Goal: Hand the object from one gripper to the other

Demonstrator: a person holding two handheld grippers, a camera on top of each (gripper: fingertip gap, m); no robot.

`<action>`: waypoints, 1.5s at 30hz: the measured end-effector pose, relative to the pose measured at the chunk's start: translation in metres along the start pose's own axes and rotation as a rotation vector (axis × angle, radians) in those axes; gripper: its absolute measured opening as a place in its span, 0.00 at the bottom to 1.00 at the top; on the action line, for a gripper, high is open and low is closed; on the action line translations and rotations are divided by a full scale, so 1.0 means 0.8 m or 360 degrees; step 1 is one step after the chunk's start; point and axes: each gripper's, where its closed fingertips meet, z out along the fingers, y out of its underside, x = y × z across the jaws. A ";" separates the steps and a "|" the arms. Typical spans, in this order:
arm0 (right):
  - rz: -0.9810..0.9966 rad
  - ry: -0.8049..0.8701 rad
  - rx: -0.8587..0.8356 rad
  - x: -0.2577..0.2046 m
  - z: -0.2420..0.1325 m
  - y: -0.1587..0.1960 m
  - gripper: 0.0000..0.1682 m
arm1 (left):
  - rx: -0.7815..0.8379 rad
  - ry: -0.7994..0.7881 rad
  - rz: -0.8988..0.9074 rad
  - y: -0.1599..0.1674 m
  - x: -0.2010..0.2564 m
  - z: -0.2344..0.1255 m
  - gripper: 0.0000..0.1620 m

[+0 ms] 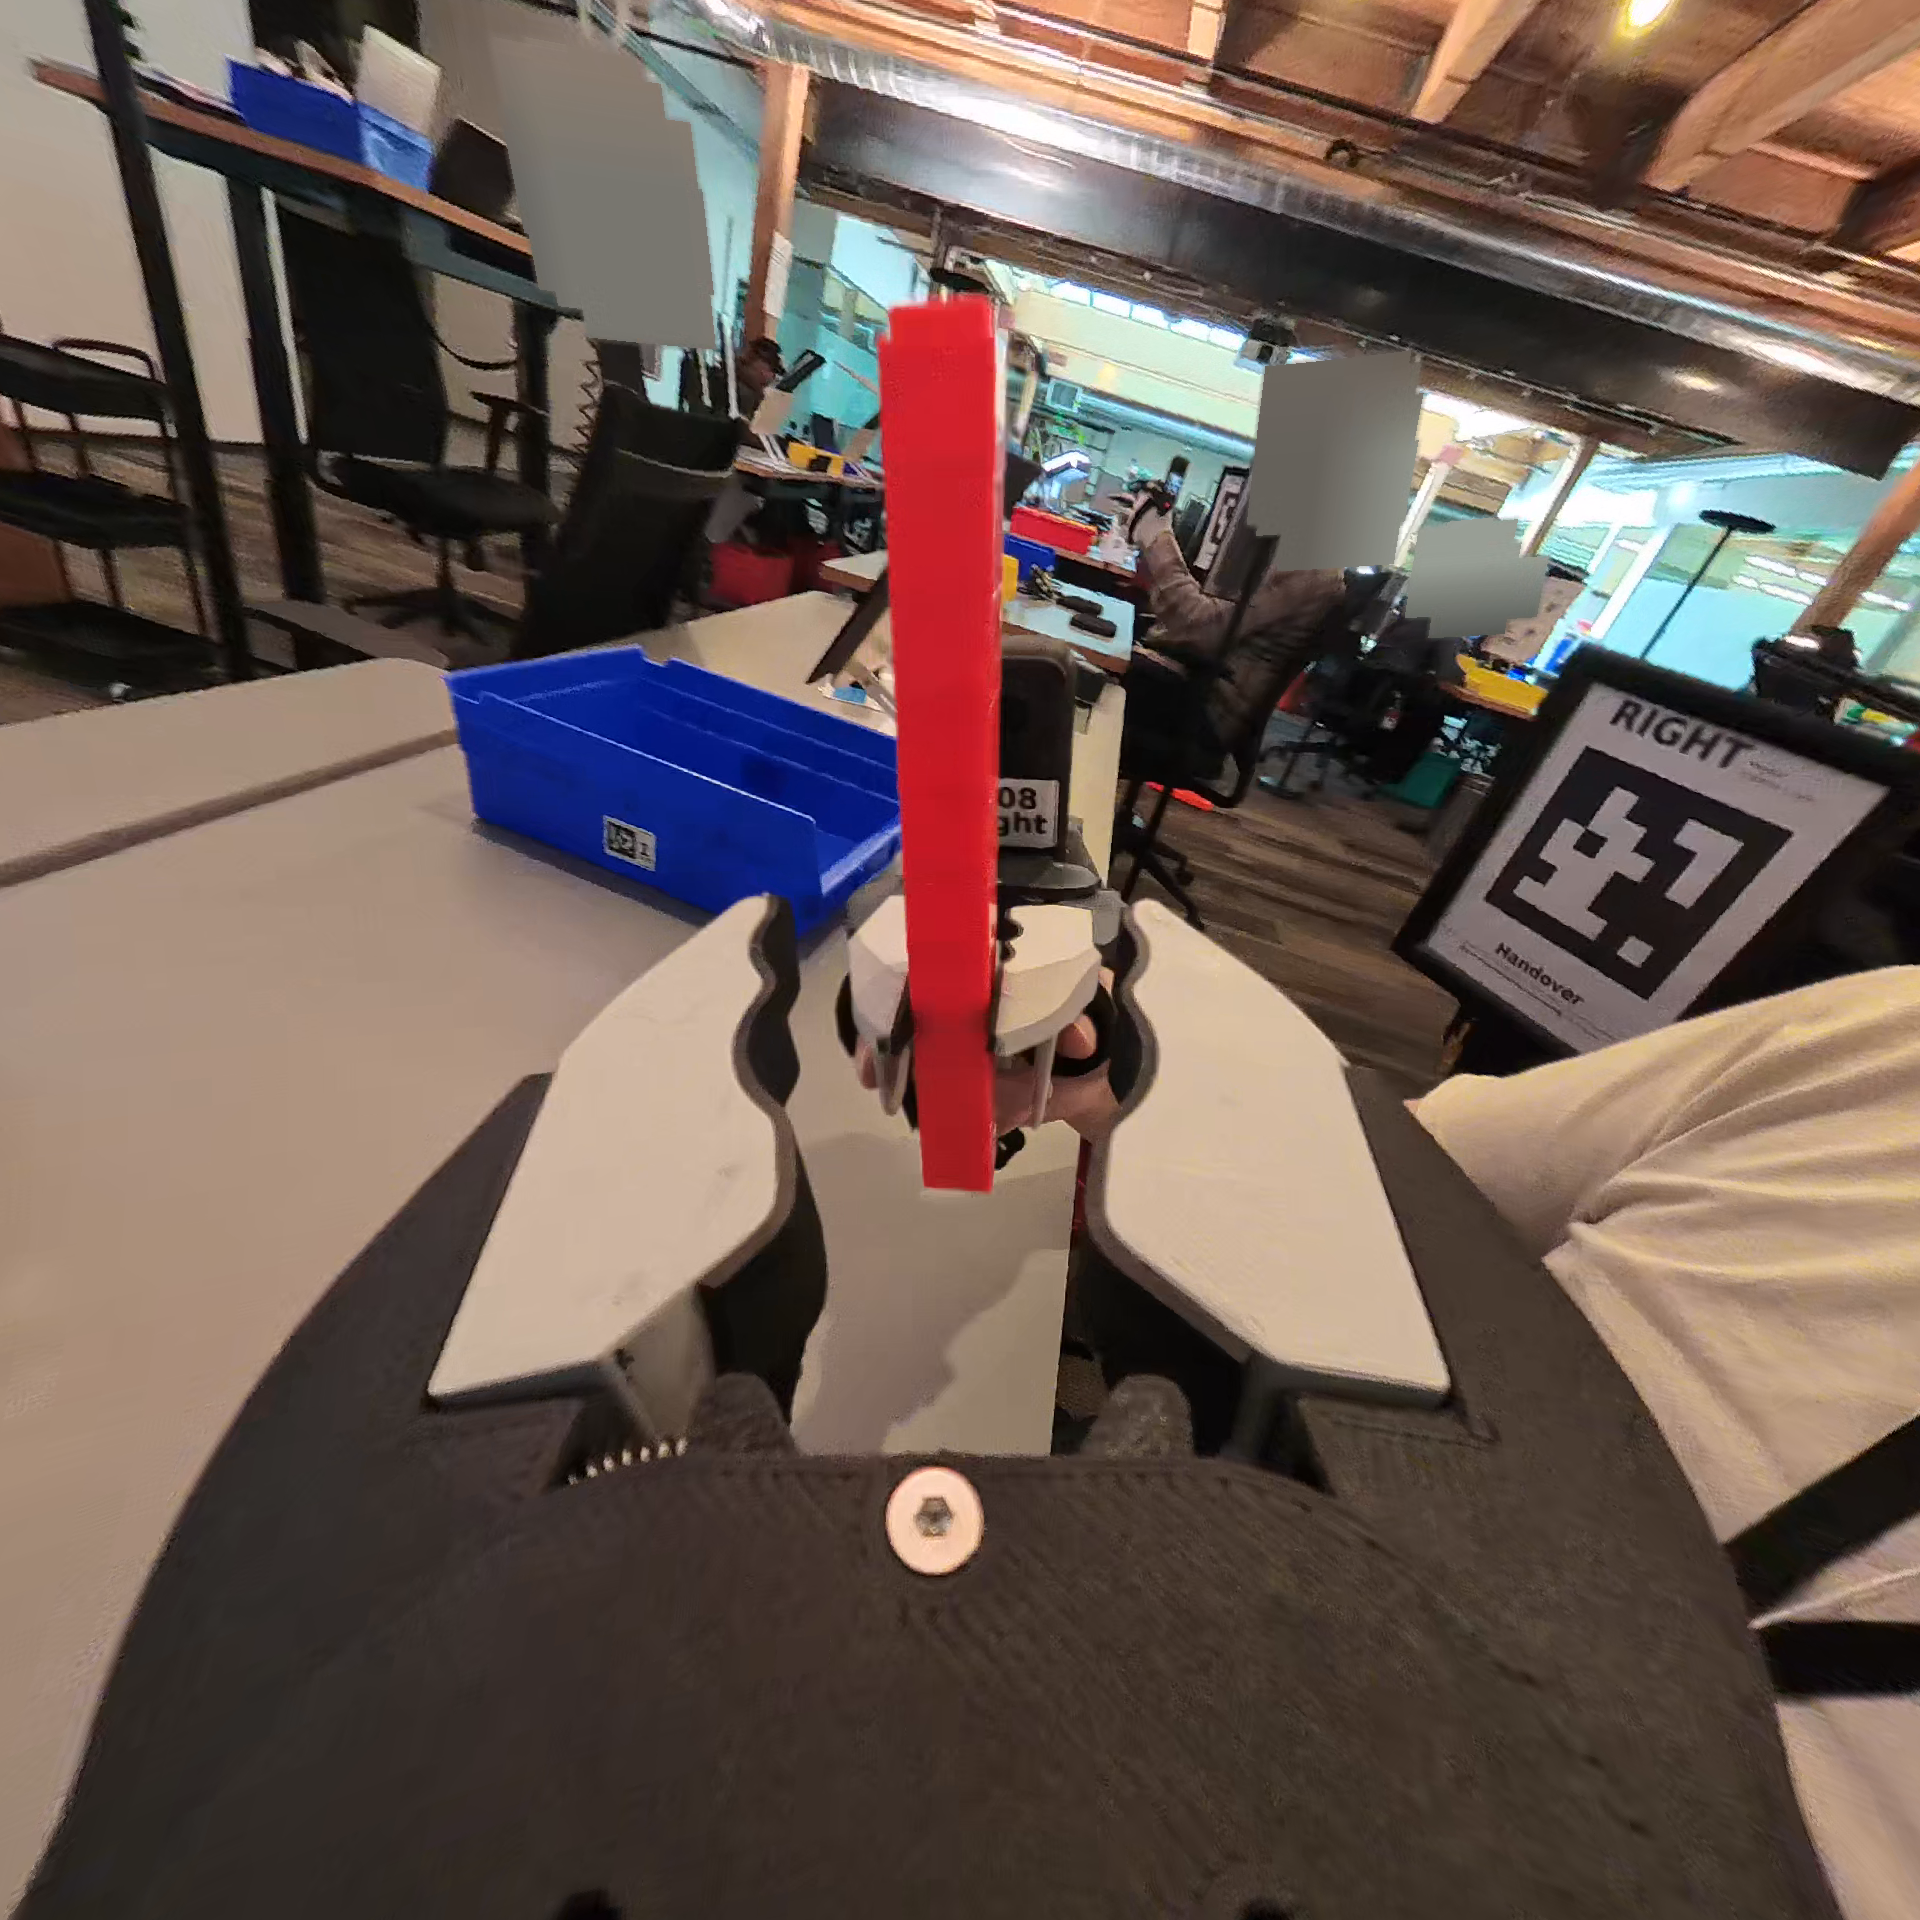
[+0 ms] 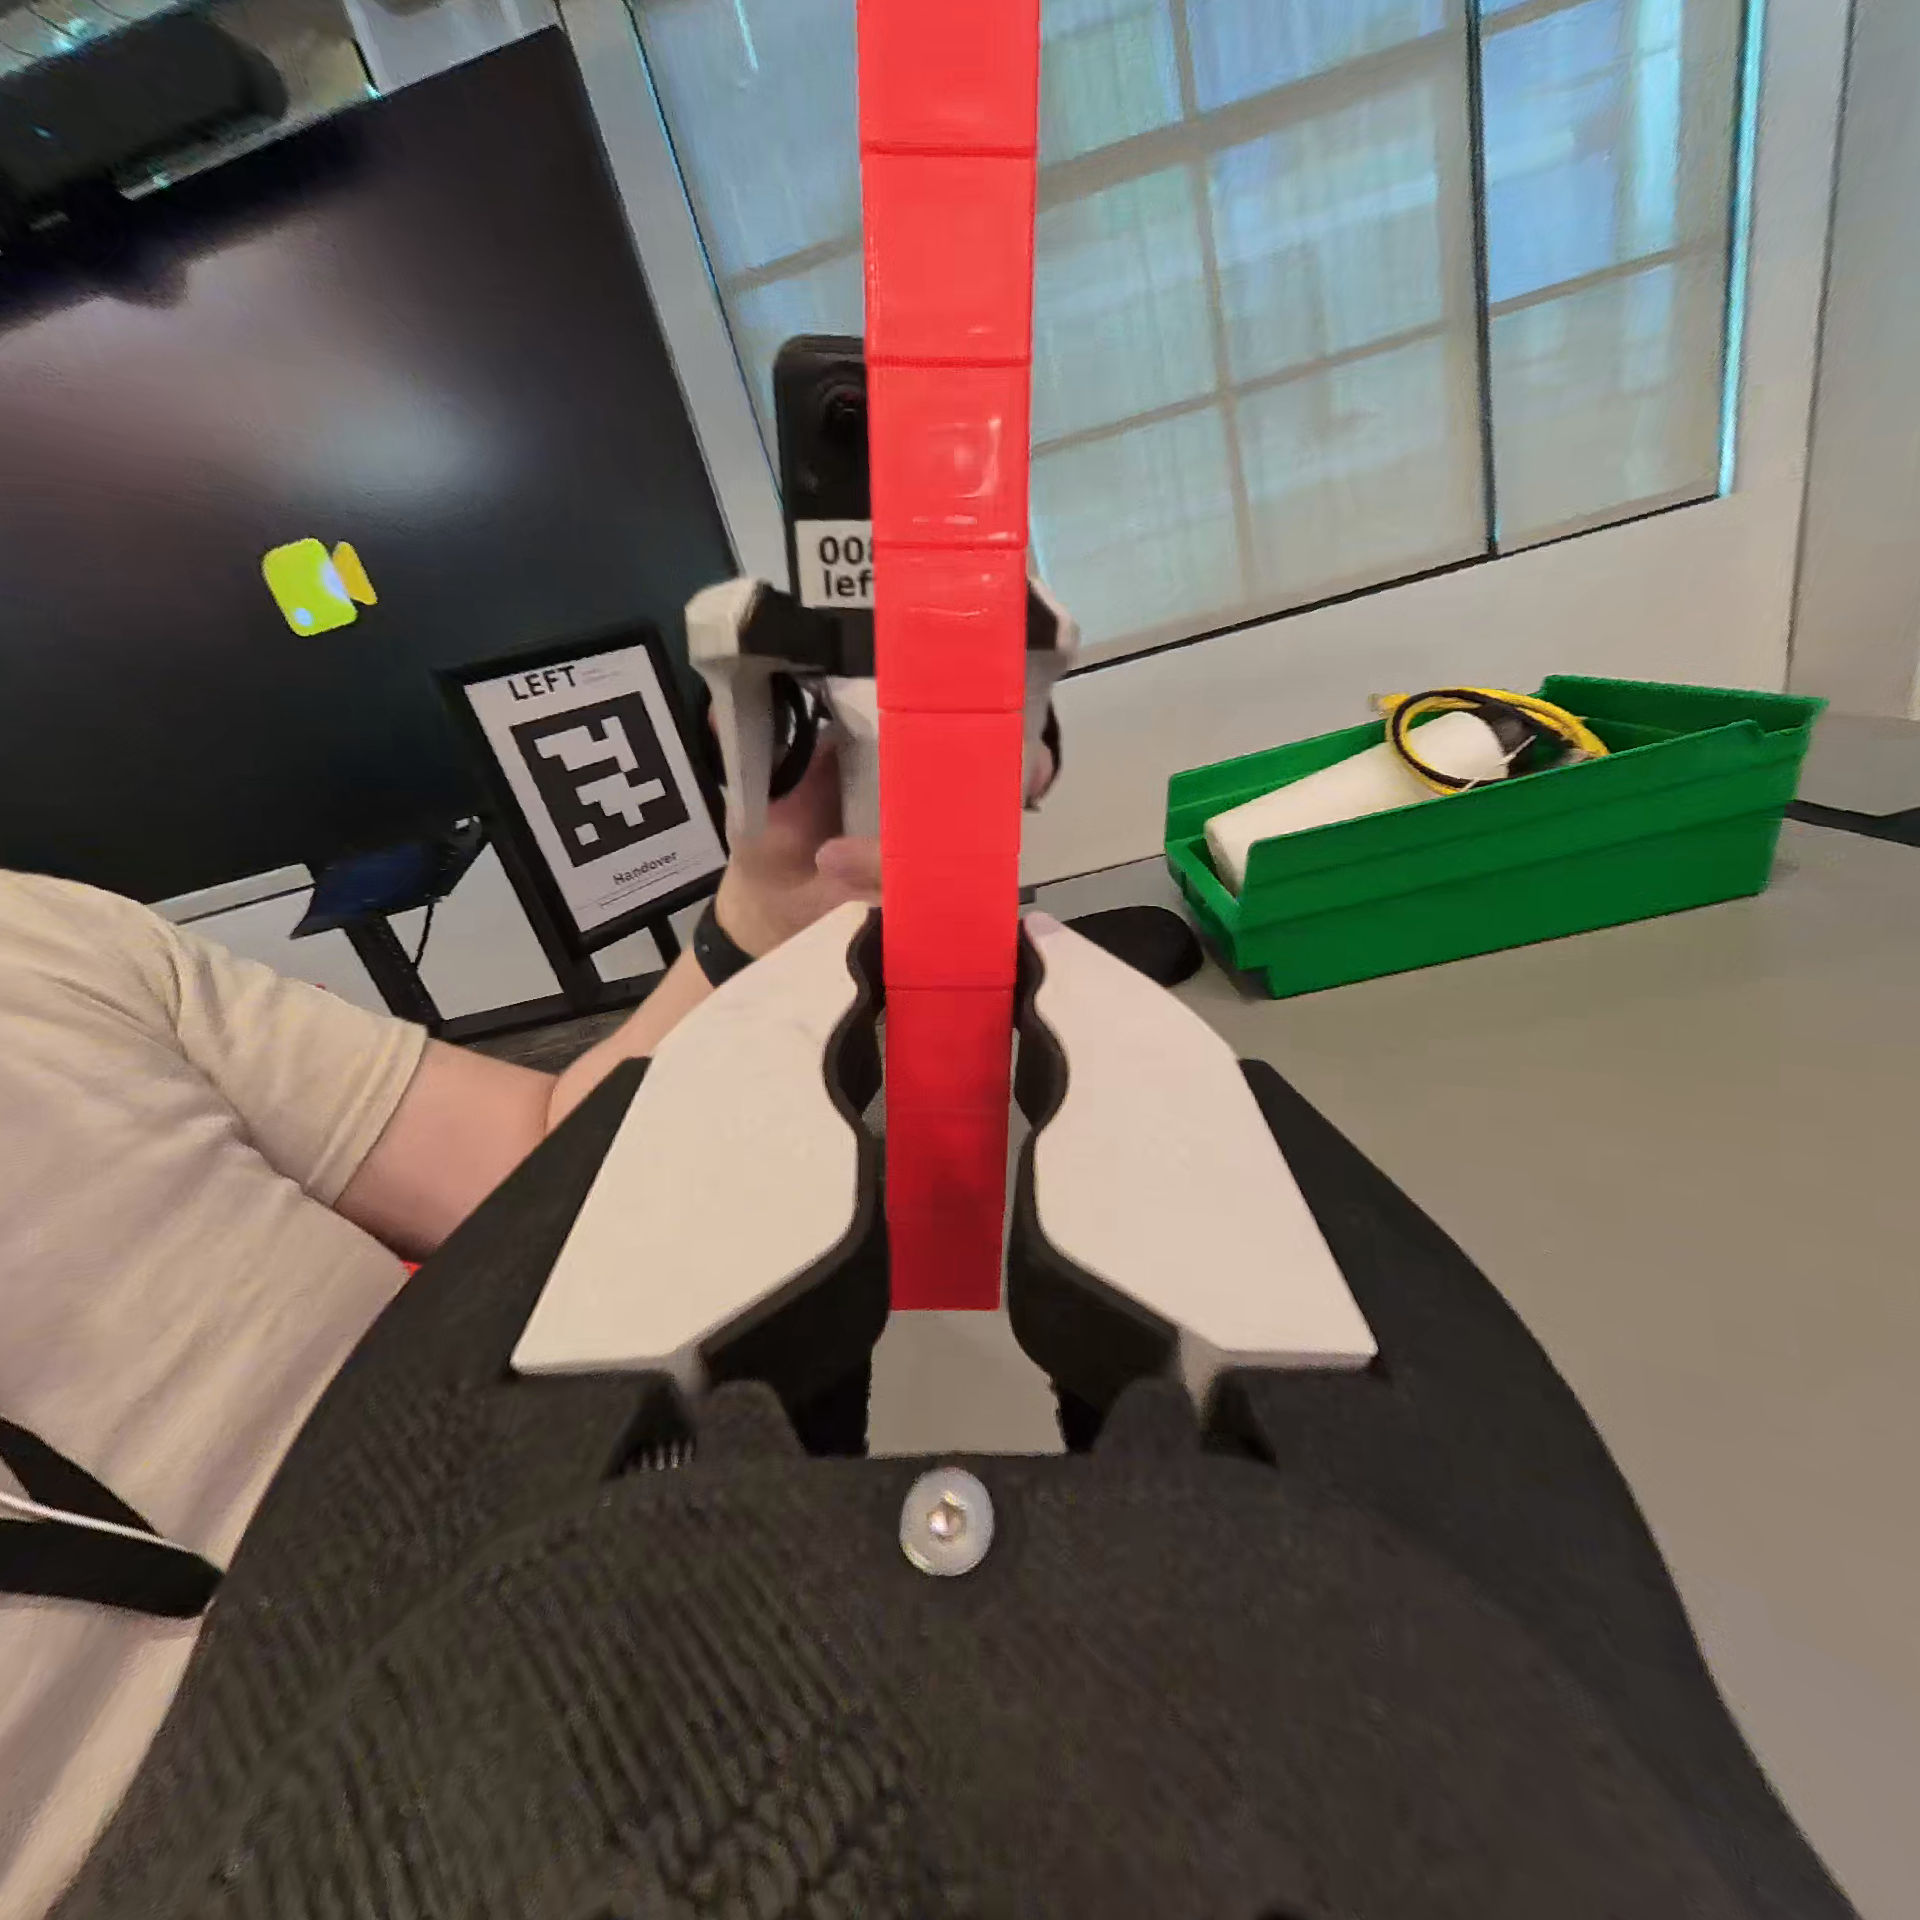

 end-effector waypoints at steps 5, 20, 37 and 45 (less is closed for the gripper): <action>-0.0022 -0.0039 -0.0067 -0.004 0.006 0.020 0.13 | -0.0069 0.0034 0.0076 0.022 0.000 0.043 0.29; -0.2161 0.1070 -0.0929 0.028 -0.036 -0.047 0.39 | -0.1291 -0.1163 0.1851 0.017 -0.116 -0.050 0.13; -0.2642 0.0861 -0.1218 0.011 0.019 -0.045 0.16 | -0.1264 -0.1105 0.2234 0.017 -0.075 -0.036 0.13; -0.2482 0.1150 -0.0989 0.012 0.003 -0.083 0.14 | -0.0868 -0.1301 0.1852 -0.029 -0.055 -0.042 0.46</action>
